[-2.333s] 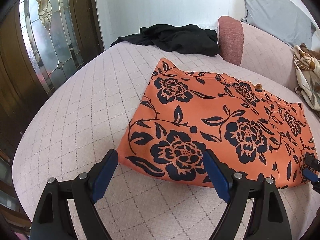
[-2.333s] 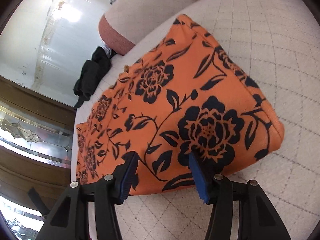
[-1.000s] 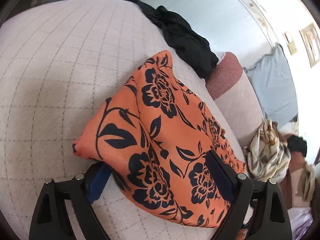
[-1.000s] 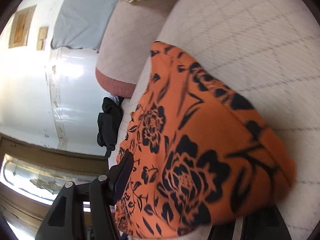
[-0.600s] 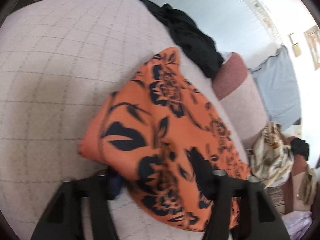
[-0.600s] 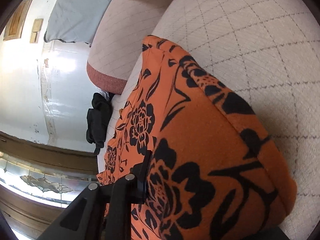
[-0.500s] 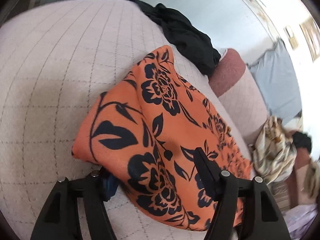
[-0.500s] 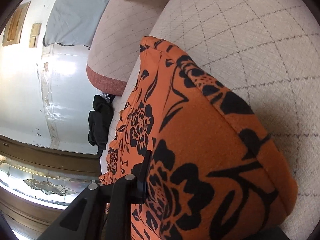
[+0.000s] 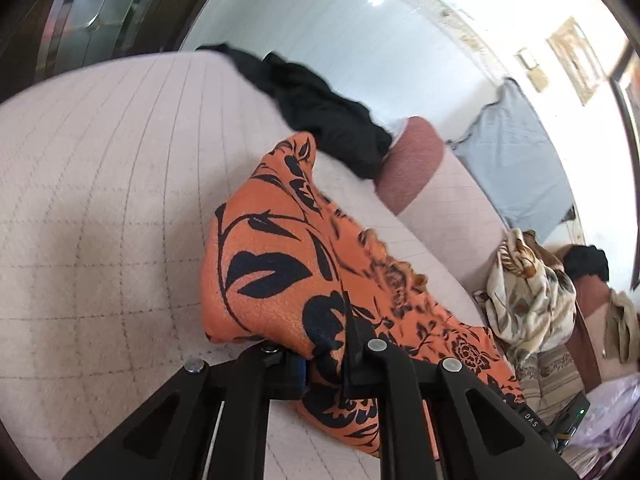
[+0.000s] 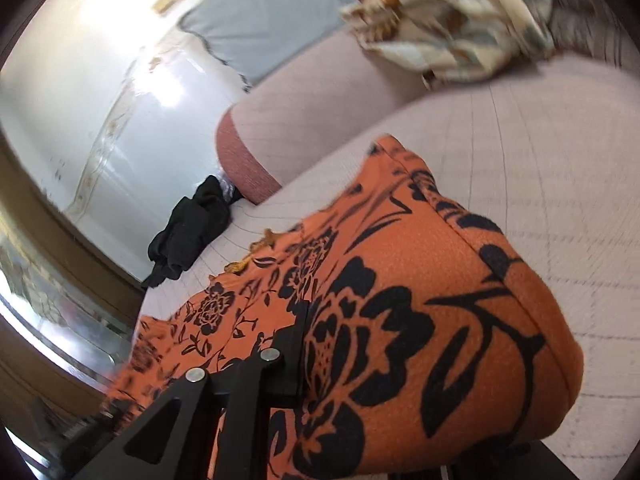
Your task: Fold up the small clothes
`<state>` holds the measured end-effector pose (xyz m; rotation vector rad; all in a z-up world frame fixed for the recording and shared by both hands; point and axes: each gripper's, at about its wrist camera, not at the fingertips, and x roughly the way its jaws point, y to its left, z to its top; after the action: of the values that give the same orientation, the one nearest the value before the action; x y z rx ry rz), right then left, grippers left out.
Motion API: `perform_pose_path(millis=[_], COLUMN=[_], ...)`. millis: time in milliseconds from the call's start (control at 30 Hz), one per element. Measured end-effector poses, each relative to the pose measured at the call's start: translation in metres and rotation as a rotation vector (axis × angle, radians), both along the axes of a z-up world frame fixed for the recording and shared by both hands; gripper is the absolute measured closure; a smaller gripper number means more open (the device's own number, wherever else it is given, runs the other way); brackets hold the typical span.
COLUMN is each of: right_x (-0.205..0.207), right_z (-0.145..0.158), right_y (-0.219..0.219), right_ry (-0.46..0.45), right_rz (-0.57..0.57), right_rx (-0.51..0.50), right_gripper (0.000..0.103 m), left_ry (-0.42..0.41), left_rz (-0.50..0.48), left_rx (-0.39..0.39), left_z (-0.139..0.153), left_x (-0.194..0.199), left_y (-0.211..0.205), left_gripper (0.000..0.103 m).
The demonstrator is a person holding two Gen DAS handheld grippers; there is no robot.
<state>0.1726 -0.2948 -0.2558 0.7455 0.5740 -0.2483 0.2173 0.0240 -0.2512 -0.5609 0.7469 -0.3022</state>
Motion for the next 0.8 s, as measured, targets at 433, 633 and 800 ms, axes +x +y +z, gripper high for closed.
perform_pose_path(millis=[433, 633, 800], right_x=[-0.089, -0.123, -0.139], right_z=[0.023, -0.004, -0.029], right_y=[0.023, 0.020, 0.005], right_ry=[0.021, 0.156, 0.259], right_rz=[0.006, 0.049, 0.019], right_rx=[-0.055, 0.068, 0.256], right_gripper=[0.088, 0.084, 0.078], left_ry=[0.006, 0.143, 0.278], left_rz=[-0.023, -0.026, -0.014], left_rx=[0.074, 0.061, -0.022], left_z=[0.007, -0.021, -0.043], left_x=[-0.091, -0.104, -0.096], left_y=[0.020, 0.033, 0.055], left_gripper=[0.091, 0.089, 0.067])
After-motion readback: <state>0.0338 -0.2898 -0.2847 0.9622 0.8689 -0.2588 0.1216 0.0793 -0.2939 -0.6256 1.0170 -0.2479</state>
